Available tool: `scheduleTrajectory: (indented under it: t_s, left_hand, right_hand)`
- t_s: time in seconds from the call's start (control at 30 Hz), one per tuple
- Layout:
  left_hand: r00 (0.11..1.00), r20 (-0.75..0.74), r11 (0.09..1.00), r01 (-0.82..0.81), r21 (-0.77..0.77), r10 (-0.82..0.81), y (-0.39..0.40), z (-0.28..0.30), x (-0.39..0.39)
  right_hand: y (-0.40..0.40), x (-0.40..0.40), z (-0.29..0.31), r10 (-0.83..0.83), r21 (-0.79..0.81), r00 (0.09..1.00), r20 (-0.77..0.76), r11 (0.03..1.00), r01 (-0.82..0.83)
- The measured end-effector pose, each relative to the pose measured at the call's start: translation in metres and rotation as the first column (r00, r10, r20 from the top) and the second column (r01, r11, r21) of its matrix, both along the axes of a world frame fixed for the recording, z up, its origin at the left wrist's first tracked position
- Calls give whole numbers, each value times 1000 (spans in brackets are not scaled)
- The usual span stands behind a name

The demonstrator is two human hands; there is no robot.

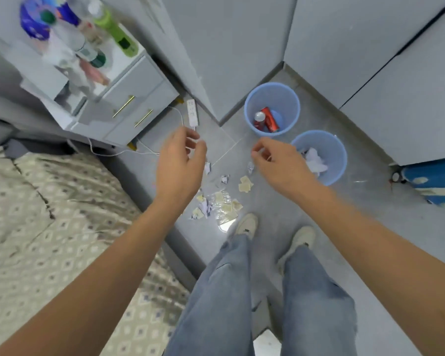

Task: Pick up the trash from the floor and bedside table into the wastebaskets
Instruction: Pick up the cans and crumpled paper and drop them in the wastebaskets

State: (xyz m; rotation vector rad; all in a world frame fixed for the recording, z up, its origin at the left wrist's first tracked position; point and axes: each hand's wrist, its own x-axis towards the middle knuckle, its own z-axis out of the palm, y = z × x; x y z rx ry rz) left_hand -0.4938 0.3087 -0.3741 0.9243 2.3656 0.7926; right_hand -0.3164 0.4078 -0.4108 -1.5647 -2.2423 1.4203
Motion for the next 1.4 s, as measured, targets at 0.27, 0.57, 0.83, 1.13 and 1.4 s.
scheduleTrajectory:
  t_s: [0.27,0.57,0.83,1.13,1.4]
  left_hand:
    - [936,-47,936,-350,-35,349,-118,-92,-1]
    - [890,9,853,-434,-289,455,-221,-334,53]
    - [928,58,857,-313,-410,367,-204,-531,86]
    - [990,34,844,-98,-527,136,-159,-680,73]
    - [970,-218,891,-4,-453,-106,-167,-727,78]
  right_hand:
    - [-43,-17,-110,361,-48,932,45,932,-359]
    - [-64,-2,-317,631,-46,720,289,760,-648]
    - [-60,-10,-509,699,-93,542,467,648,-756]
    - [-35,-41,-640,669,26,515,536,597,-802]
    - [-39,-40,-684,670,211,536,513,507,-836]
